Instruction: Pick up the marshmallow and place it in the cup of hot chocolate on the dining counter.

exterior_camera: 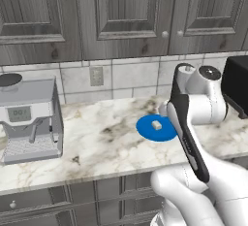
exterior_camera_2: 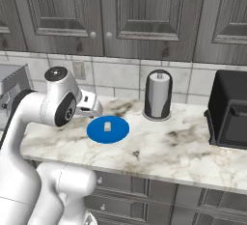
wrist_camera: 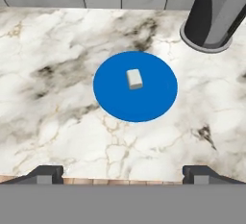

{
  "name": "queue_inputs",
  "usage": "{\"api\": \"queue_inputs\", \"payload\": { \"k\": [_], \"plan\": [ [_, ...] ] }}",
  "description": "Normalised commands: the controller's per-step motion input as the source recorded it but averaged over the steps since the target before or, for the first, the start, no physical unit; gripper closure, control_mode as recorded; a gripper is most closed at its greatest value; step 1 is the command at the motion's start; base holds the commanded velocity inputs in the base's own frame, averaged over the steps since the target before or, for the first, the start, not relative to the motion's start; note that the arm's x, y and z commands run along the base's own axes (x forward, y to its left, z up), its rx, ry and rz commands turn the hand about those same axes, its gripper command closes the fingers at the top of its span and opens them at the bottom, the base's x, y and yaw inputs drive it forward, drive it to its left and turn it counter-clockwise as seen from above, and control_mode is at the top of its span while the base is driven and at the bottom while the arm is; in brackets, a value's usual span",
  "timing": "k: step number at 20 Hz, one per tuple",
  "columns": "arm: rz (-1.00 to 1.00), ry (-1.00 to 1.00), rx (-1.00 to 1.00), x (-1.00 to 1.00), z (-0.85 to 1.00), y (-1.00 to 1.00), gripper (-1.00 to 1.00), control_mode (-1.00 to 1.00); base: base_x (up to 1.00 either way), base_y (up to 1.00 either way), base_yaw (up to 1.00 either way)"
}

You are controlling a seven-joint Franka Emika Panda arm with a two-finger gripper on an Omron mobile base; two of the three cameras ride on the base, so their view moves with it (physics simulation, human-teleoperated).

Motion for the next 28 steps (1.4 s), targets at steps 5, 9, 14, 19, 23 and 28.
{"api": "queue_inputs", "payload": {
  "k": [5, 9, 14, 19, 23, 28],
  "plan": [
    [0.01, 0.0, 0.0, 0.18, -0.29, -0.19, -1.0, -1.0, 0.0, 0.0, 0.0],
    [0.0, 0.03, 0.0, 0.28, -0.36, -0.07, -1.0, -1.0, 0.0, 0.0, 0.0],
    [0.0, 0.04, 0.0, 0.3, -0.42, -0.03, -1.0, -1.0, 0.0, 0.0, 0.0],
    [0.0, 0.0, 0.0, 0.25, -0.42, -0.03, -1.0, -1.0, 0.0, 0.0, 0.0],
    [0.0, -0.01, 0.0, 0.17, -0.36, -0.06, -1.0, -1.0, 0.0, 0.0, 0.0],
    [0.0, 0.0, 0.0, 0.29, -0.38, -0.02, -1.0, -1.0, 0.0, 0.0, 0.0]
  ]
}}
